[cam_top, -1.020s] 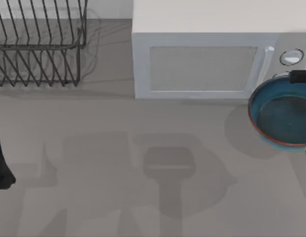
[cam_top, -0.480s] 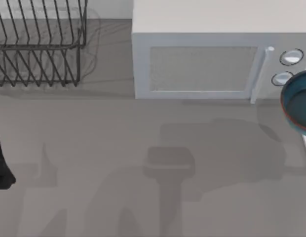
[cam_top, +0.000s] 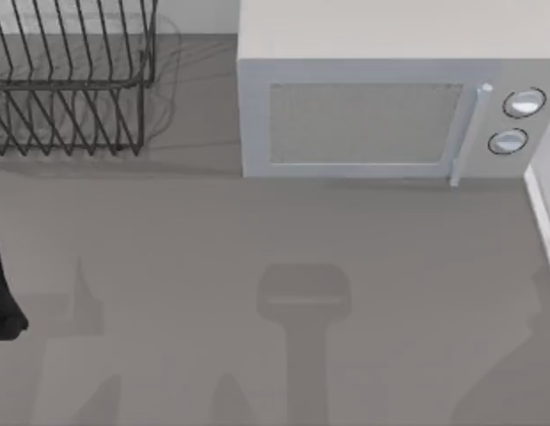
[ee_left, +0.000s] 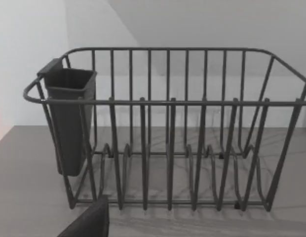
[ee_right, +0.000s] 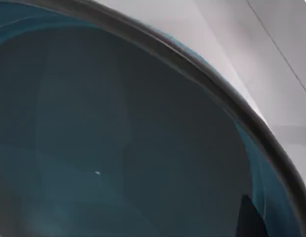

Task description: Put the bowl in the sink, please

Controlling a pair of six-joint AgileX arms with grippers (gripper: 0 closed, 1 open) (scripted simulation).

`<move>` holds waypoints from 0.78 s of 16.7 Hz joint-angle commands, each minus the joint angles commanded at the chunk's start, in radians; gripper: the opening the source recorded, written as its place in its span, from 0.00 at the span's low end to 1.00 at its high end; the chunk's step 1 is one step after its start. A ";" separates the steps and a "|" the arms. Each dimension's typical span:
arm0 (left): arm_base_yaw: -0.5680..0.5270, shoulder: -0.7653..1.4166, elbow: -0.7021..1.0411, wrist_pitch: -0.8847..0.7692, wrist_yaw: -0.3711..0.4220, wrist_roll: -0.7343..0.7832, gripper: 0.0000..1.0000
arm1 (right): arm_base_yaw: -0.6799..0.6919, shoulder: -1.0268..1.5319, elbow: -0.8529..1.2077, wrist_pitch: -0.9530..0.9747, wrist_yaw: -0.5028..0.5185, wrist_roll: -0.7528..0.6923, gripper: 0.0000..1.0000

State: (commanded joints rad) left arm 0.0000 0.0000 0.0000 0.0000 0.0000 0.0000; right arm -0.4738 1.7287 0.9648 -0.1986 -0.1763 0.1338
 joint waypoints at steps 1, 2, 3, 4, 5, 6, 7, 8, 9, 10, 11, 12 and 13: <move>0.000 0.000 0.000 0.000 0.000 0.000 1.00 | -0.031 -0.008 -0.052 0.130 -0.026 -0.011 0.00; 0.000 0.000 0.000 0.000 0.000 0.000 1.00 | -0.056 -0.018 -0.100 0.258 -0.053 -0.023 0.00; 0.000 0.000 0.000 0.000 0.000 0.000 1.00 | -0.075 -0.030 -0.144 0.382 -0.082 -0.034 0.00; 0.000 0.000 0.000 0.000 0.000 0.000 1.00 | -0.089 -0.045 -0.184 0.499 -0.111 -0.046 0.00; 0.000 0.000 0.000 0.000 0.000 0.000 1.00 | -0.097 -0.062 -0.219 0.607 -0.141 -0.056 0.00; 0.000 0.000 0.000 0.000 0.000 0.000 1.00 | -0.100 -0.081 -0.250 0.705 -0.170 -0.067 0.00; 0.000 0.000 0.000 0.000 0.000 0.000 1.00 | -0.099 -0.102 -0.276 0.792 -0.199 -0.076 0.00; 0.000 0.000 0.000 0.000 0.000 0.000 1.00 | -0.095 -0.125 -0.300 0.869 -0.226 -0.085 0.00; 0.000 0.000 0.000 0.000 0.000 0.000 1.00 | -0.089 -0.149 -0.321 0.935 -0.252 -0.093 0.00; 0.000 0.000 0.000 0.000 0.000 0.000 1.00 | -0.082 -0.173 -0.337 0.989 -0.274 -0.100 0.00; 0.000 0.000 0.000 0.000 0.000 0.000 1.00 | -0.073 -0.195 -0.350 1.034 -0.293 -0.106 0.00; 0.000 0.000 0.000 0.000 0.000 0.000 1.00 | -0.065 -0.214 -0.360 1.067 -0.308 -0.111 0.00; 0.000 0.000 0.000 0.000 0.000 0.000 1.00 | -0.058 -0.227 -0.366 1.090 -0.318 -0.114 0.00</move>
State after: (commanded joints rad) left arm 0.0000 0.0000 0.0000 0.0000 0.0000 0.0000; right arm -0.5315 1.5018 0.5993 0.8913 -0.4948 0.0201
